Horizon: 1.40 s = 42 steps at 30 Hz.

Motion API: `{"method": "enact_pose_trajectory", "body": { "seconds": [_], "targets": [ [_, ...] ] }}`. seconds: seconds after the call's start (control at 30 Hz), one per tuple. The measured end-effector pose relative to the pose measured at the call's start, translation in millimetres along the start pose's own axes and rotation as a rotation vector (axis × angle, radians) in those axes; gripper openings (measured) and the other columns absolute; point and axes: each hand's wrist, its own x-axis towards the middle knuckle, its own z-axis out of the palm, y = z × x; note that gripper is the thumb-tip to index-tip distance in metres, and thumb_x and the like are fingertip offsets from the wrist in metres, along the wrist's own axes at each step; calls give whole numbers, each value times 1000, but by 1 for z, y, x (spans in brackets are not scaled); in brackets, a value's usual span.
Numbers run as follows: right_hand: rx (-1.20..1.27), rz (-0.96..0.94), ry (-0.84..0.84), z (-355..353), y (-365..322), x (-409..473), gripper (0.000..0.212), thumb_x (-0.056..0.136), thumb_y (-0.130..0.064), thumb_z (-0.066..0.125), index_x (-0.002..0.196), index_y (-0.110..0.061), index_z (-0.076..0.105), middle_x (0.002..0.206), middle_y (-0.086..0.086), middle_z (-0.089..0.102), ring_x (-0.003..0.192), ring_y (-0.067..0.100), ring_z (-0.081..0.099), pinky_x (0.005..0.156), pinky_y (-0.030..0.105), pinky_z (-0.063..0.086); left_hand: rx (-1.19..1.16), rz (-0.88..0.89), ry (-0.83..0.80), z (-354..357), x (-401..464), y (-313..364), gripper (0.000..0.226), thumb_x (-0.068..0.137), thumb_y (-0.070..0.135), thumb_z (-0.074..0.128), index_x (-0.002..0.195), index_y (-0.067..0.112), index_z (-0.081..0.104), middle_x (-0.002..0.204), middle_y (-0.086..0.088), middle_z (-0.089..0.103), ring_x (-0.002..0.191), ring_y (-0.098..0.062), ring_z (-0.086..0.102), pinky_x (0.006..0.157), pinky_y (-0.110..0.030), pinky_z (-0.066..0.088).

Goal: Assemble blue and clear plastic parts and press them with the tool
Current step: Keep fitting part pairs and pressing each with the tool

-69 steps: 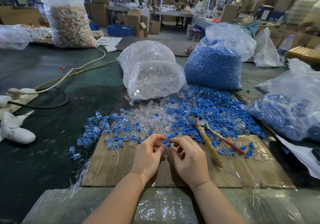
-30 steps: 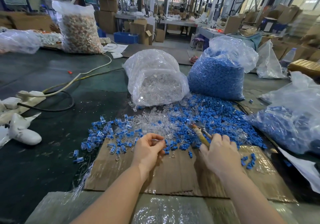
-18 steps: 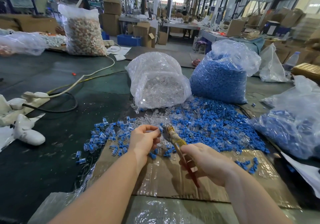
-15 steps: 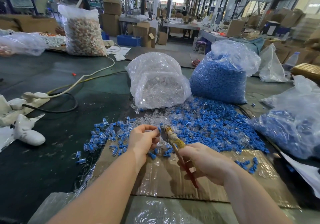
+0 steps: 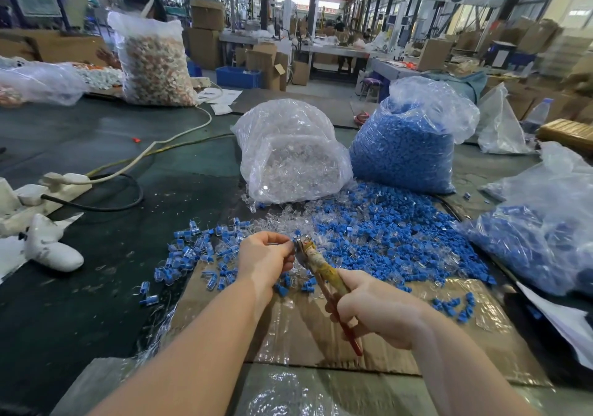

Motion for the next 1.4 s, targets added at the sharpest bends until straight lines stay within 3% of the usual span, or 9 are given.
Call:
{"method": "enact_pose_trajectory", "body": {
  "seconds": [0.33, 0.53, 0.63, 0.7, 0.77, 0.9, 1.13, 1.3, 1.4],
  "targets": [
    [-112, -56, 135, 11, 3, 2, 29, 81, 6, 41, 77, -22, 46, 72, 5, 45, 62, 19, 42, 59, 32, 38, -51, -24, 34, 1, 0, -9, 14, 85, -4, 59, 80, 9, 63, 74, -8, 63, 59, -12, 59, 47, -15, 49],
    [431, 8, 138, 21, 8, 0, 36, 79, 12, 43, 102, -12, 57, 82, 12, 52, 71, 25, 51, 61, 32, 47, -167, -71, 172, -10, 7, -15, 10, 86, -2, 59, 87, 7, 61, 71, -9, 64, 56, -14, 60, 52, -22, 49],
    [136, -73, 474, 15, 20, 9, 42, 84, 3, 51, 117, -22, 50, 86, 1, 50, 65, 14, 50, 53, 22, 43, -187, -13, 372, -31, 15, -15, 12, 87, -2, 57, 88, 10, 59, 71, -6, 63, 57, -12, 61, 48, -18, 48],
    [-108, -56, 677, 4, 31, 13, 52, 84, -15, 62, 131, -27, 45, 103, 2, 53, 93, 21, 53, 77, 34, 48, -176, 18, 513, -49, 22, -15, 14, 87, -2, 56, 93, 10, 60, 72, -4, 63, 59, -10, 62, 45, -15, 46],
    [-334, 57, 796, -5, 43, 16, 64, 83, -37, 66, 139, -29, 37, 119, 7, 51, 115, 27, 42, 97, 40, 37, -163, 13, 638, -66, 30, -17, 17, 85, -2, 57, 98, 7, 64, 75, -4, 64, 64, -13, 62, 51, -19, 44],
    [-592, 183, 880, -12, 62, 24, 71, 83, -55, 59, 143, -32, 29, 126, 8, 47, 120, 26, 39, 101, 40, 34, -64, -51, 774, -90, 39, -25, 22, 85, 5, 58, 104, 11, 67, 100, -9, 67, 77, -19, 57, 67, -25, 43],
    [-800, 197, 945, -14, 79, 32, 73, 85, -64, 46, 146, -31, 22, 124, 7, 46, 117, 23, 42, 96, 34, 36, 231, 122, 686, -87, 29, -32, 33, 89, 9, 56, 122, 16, 60, 131, -8, 50, 74, -18, 51, 75, -32, 43],
    [-860, 207, 959, -15, 83, 35, 72, 86, -69, 35, 146, -31, 21, 126, 7, 45, 117, 23, 42, 96, 33, 37, 426, 344, 482, -55, 5, -38, 27, 90, 8, 56, 114, 18, 61, 121, 0, 53, 70, -7, 51, 61, -14, 35],
    [-861, 214, 947, -17, 82, 34, 71, 86, -69, 35, 145, -31, 23, 129, 7, 44, 119, 25, 41, 100, 36, 33, 491, 463, 310, -31, -11, -44, 24, 88, 6, 58, 109, 16, 62, 104, 5, 55, 89, -11, 55, 76, -17, 43]
  ]
}}
